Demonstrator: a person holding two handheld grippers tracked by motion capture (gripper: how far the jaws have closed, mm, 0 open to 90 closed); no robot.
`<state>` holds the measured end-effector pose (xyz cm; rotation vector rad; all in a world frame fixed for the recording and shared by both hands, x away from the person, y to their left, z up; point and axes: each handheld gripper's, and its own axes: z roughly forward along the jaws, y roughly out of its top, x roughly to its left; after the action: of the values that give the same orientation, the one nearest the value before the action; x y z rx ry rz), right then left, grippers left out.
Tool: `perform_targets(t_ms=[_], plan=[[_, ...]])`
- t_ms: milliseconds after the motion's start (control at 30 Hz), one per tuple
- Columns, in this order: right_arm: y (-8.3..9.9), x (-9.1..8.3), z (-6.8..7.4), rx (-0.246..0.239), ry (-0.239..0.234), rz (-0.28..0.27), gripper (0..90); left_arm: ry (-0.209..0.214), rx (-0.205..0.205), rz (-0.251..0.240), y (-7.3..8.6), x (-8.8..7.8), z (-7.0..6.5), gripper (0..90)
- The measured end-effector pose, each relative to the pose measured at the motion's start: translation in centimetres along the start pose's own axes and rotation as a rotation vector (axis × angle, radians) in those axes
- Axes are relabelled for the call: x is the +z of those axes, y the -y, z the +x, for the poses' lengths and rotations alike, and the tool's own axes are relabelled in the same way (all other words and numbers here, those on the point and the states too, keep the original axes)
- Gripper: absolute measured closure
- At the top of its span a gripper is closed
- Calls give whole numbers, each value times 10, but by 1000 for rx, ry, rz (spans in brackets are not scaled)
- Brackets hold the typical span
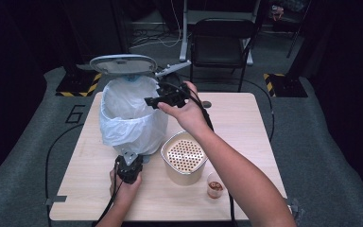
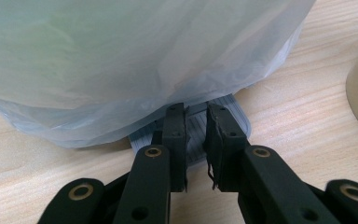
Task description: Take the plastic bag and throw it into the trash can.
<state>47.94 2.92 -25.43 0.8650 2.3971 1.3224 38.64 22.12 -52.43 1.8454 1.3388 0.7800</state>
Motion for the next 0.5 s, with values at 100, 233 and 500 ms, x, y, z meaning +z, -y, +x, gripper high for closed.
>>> perform_targets(t_ms=[100,233,500], plan=[[5,-7,-6,-10,15,1,432,-5,-4,-16,1,1,0,779],[15,-15,-13,2,30,2,426,-6,-1,-9,0,1,0,779],[36,-32,-24,-4,50,-8,413,4,-34,-19,1,2,-2,780]])
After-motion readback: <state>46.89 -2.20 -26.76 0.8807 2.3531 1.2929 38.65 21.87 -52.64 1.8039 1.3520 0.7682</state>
